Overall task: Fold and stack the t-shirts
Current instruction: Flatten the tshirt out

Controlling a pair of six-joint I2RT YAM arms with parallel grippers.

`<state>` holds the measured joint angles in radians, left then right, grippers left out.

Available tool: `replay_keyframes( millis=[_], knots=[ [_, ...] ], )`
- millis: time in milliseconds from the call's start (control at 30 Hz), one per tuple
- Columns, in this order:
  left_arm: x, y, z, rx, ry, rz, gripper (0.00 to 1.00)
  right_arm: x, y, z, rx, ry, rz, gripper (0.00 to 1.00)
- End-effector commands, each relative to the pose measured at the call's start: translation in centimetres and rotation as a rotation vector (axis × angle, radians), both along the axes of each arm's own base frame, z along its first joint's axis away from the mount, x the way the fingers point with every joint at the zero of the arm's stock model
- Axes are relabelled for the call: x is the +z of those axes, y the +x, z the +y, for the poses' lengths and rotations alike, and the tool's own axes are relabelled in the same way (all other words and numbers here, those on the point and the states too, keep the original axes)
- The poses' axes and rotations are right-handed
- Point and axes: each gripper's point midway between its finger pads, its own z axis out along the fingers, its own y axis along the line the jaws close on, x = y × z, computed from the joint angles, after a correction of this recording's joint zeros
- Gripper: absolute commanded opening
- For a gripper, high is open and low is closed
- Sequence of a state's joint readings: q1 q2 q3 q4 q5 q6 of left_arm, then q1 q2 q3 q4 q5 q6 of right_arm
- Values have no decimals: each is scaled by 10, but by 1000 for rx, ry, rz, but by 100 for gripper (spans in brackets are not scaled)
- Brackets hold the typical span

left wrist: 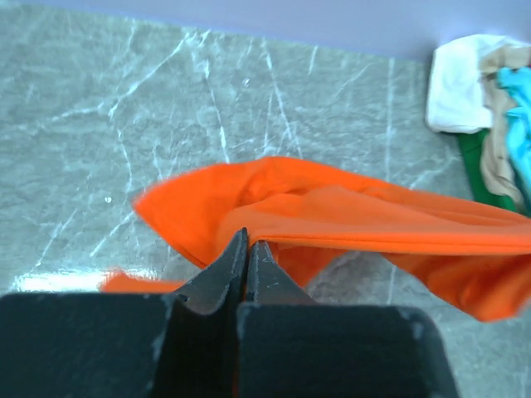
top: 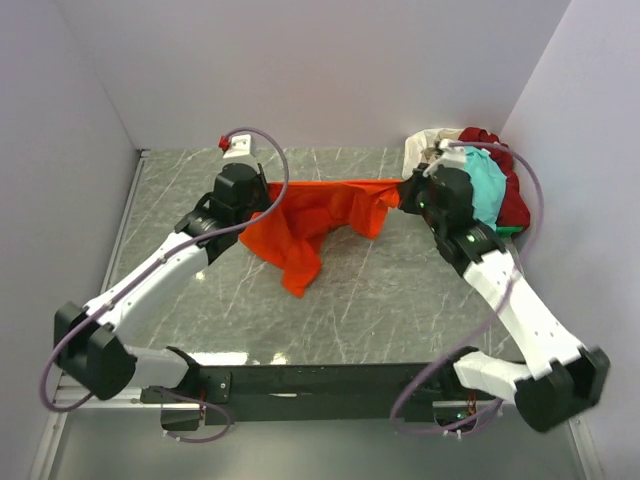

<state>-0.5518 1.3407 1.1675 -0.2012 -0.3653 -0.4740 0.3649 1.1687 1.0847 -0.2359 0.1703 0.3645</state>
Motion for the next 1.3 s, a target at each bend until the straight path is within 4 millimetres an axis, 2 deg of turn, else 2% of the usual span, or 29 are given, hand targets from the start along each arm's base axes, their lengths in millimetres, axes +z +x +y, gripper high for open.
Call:
replay_keyframes(
  millis=[0,133,233,400,467,533,567,600,700,733,767,833,967,1033,1133,1267],
  knots=[
    [-1,-14,40,101,123,13,0,21,-22,-27,-76,-9,-77,0],
    [-19,-18,58,173,188,44,0,4,-30,-32,-110,24,-64,0],
    [-29,-16,63,202,223,82,0,-5,-32,-37,-143,24,-37,0],
    [-33,-18,64,209,213,77,0,3,-37,-40,-147,40,-68,0],
    [-37,-19,55,159,189,79,1,6,-38,-40,-146,41,-75,0],
    [-43,-21,45,110,164,90,9,6,-37,-42,-158,35,-71,0],
    [-51,-23,41,89,153,103,16,4,-37,-44,-167,29,-63,0],
    [-57,-25,33,48,134,117,39,1,-37,-49,-197,19,-53,0],
    [-81,-29,32,42,123,150,70,-14,-39,-63,-274,-8,-8,0],
    [-87,-28,37,63,119,158,74,-17,-40,-72,-323,-26,-3,0],
    [-98,-28,43,83,127,182,75,-23,-42,-76,-342,-34,10,0],
    [-106,-22,56,117,99,202,75,-33,-45,-83,-370,-46,28,0],
    [-121,-11,68,125,27,220,72,-51,-43,-80,-353,-39,49,0],
    [-124,-6,60,97,6,217,71,-58,-41,-79,-348,-41,62,0],
    [-138,6,46,49,-10,242,70,-69,-35,-77,-338,-44,84,0],
    [-166,21,32,6,-26,312,69,-83,-30,-73,-323,-50,115,0]
  ],
)
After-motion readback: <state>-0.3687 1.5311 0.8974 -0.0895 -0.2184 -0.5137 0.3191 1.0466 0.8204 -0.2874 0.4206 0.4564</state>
